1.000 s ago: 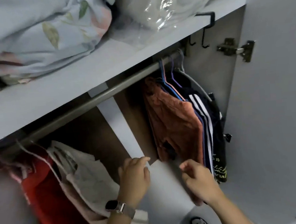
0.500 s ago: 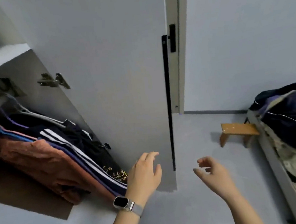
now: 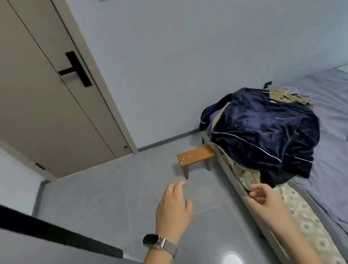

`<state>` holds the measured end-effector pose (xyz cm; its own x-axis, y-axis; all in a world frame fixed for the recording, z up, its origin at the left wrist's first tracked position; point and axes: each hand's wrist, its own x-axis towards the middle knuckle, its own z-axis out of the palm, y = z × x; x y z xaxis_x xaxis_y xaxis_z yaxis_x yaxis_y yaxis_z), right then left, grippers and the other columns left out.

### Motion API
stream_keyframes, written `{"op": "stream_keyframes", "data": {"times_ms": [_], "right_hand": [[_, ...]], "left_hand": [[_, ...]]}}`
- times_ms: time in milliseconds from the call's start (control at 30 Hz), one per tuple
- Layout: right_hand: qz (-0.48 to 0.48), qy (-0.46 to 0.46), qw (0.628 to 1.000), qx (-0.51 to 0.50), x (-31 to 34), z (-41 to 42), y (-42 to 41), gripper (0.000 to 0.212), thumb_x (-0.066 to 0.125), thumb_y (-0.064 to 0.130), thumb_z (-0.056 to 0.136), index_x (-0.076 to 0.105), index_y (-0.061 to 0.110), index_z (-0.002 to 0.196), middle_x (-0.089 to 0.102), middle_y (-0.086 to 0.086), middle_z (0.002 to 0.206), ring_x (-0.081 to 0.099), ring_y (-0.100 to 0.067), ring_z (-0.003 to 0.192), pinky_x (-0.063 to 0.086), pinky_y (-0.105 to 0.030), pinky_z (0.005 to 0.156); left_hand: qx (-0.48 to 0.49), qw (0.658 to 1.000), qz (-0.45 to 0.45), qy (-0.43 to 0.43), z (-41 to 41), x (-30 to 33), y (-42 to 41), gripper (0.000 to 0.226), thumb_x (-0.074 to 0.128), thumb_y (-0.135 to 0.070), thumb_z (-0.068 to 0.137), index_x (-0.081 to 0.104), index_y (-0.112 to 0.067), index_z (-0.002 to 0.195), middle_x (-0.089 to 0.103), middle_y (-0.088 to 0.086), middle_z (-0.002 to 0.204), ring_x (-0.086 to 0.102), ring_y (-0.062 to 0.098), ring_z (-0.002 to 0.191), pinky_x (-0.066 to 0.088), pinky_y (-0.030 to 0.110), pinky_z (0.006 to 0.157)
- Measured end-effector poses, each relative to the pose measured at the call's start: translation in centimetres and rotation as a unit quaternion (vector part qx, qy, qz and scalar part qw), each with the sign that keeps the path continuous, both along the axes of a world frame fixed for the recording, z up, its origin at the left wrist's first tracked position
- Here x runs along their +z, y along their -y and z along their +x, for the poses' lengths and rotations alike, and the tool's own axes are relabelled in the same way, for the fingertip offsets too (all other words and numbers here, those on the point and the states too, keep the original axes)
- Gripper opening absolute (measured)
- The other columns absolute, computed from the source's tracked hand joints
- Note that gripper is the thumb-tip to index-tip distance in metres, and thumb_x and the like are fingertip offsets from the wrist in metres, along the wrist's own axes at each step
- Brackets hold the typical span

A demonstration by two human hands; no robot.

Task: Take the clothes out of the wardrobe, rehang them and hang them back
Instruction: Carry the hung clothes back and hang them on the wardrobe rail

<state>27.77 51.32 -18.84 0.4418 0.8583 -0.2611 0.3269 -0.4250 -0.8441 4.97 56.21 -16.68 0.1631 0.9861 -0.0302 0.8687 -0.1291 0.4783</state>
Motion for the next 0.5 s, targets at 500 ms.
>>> {"op": "stream_keyframes", "data": {"times_ms": [500], "right_hand": [[-0.004, 0.004, 0.986, -0.165, -0.9, 12.4, -19.2, 0.032, 0.072, 0.02, 0.081, 0.056, 0.027, 0.107, 0.06, 0.008, 0.102, 0.058, -0.014, 0.091, 0.045, -0.031, 0.076]], "left_hand": [[-0.17, 0.985, -0.003, -0.011, 13.9, -1.5, -28.5, 0.041, 0.048, -0.031, 0.092, 0.041, -0.028, 0.132, 0.048, -0.007, 0.127, 0.051, 0.01, 0.111, 0.043, 0.022, 0.083]]}}
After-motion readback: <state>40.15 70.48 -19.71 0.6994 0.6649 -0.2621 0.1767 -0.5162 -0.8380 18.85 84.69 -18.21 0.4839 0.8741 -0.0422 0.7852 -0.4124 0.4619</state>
